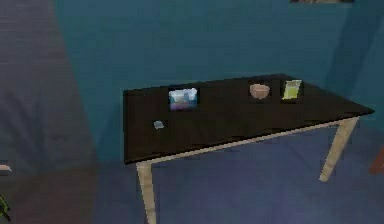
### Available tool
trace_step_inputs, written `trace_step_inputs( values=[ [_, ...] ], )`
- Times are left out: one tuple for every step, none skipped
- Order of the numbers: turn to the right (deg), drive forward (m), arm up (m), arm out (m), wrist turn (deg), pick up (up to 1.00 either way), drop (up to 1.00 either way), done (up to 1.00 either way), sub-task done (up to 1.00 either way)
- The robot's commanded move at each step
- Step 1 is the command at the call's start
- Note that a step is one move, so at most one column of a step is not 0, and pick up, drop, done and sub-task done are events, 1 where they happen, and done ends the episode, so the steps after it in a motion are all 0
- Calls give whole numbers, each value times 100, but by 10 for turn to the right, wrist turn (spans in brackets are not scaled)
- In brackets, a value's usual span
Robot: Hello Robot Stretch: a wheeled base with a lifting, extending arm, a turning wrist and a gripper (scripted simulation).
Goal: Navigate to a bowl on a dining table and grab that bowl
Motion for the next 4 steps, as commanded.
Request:
trace_step_inputs(
  values=[
    [420,0,0,0,0,0,0,0,0],
    [0,50,0,0,0,0,0,0,0],
    [-450,0,0,0,0,0,0,0,0],
    [-450,0,0,0,0,0,0,0,0]
  ],
)
